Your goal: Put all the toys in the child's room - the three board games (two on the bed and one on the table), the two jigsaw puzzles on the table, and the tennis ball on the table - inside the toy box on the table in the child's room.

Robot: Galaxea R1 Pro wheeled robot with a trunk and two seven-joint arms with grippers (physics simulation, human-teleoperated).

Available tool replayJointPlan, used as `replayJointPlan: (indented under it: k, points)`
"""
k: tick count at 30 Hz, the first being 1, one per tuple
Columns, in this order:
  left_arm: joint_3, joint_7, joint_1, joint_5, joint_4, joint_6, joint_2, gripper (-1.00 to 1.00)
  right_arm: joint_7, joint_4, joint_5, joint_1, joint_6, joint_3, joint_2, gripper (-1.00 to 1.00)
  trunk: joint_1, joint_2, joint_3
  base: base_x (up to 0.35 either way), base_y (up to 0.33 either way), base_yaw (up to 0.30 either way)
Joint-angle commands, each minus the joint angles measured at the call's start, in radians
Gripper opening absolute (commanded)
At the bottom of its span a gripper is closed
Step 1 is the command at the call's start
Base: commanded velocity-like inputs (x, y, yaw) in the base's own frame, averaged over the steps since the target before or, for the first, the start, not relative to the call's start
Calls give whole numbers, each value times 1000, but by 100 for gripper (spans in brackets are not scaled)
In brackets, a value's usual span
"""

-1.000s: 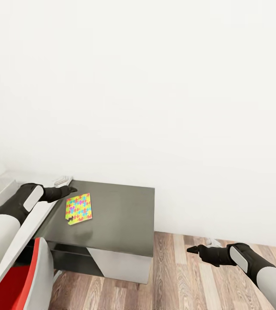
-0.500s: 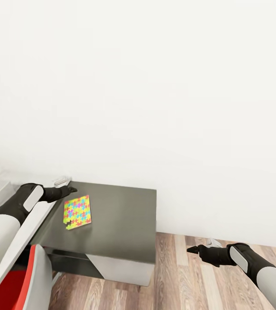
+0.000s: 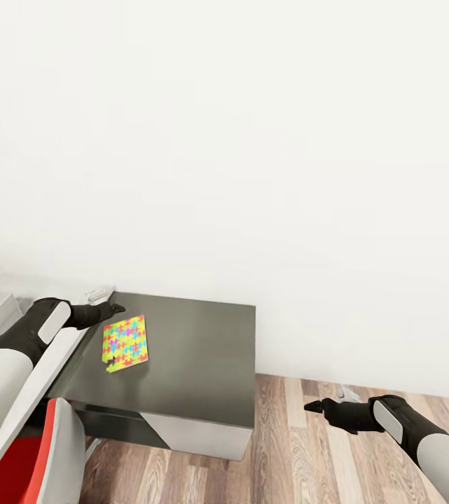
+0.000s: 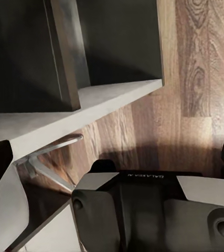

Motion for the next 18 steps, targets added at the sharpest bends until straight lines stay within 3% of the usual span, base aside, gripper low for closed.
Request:
replayJointPlan:
  k: [1, 9, 18]
  points:
    - [-4, -2, -1, -4, 0, 2, 1, 100, -5, -1, -2, -1, 4, 4, -1, 100, 1, -2, -4, 0, 0, 0]
    - [-3, 88, -1, 3, 2, 3, 1, 100, -25, -1, -1, -1, 5, 2, -1, 100, 1, -2, -17, 0, 0, 0]
    - [-1, 109, -1, 6, 3, 0, 0, 100, -27, -1, -1, -1, 5, 2, -1, 100, 1, -2, -31, 0, 0, 0]
